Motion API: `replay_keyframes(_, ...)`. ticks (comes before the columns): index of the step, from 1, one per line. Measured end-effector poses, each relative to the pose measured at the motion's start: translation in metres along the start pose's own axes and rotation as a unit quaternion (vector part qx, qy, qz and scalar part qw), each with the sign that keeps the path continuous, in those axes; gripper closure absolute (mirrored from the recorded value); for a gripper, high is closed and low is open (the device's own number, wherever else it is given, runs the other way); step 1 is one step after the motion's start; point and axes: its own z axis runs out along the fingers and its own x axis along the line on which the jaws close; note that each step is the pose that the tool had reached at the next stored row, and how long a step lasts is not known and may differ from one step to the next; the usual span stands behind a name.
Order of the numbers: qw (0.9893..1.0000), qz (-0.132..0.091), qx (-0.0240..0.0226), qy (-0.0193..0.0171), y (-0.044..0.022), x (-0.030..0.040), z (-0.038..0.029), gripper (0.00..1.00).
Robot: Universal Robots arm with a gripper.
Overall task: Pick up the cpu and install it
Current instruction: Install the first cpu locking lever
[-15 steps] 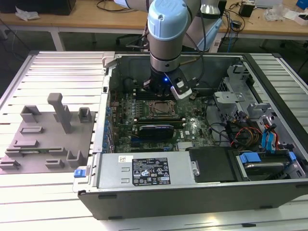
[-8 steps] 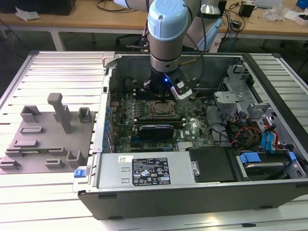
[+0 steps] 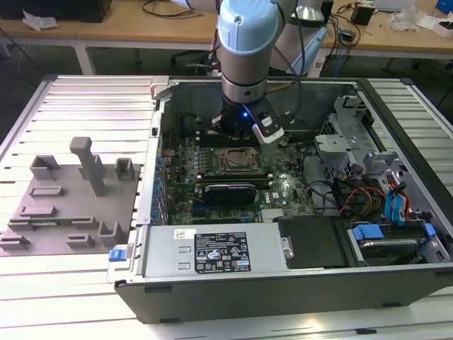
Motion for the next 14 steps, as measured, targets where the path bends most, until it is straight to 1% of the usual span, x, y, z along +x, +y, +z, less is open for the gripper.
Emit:
replay_keyframes(1,1.0,0.0,0.0001,0.0001,0.0003,-0.0001,-0.0013,0.89)
replay_keyframes(2,1.0,0.0,0.0013,0.0001,0.0005,-0.0002,-0.0021,0.89)
replay_keyframes(3,1.0,0.0,0.0041,0.0001,0.0007,-0.0003,-0.0025,0.89)
replay_keyframes(5,0.9999,0.0,0.0164,0.001,0.0007,-0.0003,-0.003,0.89)
replay_keyframes(7,0.9992,0.0,0.0398,0.0024,0.0005,-0.0003,-0.0031,0.89)
replay_keyframes(8,0.9988,0.0,0.049,0.0028,0.0004,-0.0003,-0.0032,0.89)
replay_keyframes(9,0.9979,0.0,0.0641,0.0034,0.0004,-0.0003,-0.0031,0.89)
replay_keyframes(10,0.9973,0.0,0.0728,0.0038,0.0004,-0.0003,-0.0031,0.89)
replay_keyframes(11,0.9963,0.0,0.0859,0.0043,0.0003,-0.0003,-0.0032,0.89)
replay_keyframes(12,0.9949,0.0,0.1011,0.005,0.0003,-0.0003,-0.0032,0.89)
replay_keyframes(13,0.9931,-0.001,0.1173,0.0057,0.0003,-0.0003,-0.0031,0.89)
replay_keyframes(14,0.9924,-0.001,0.1228,0.0059,0.0002,-0.0003,-0.0032,0.89)
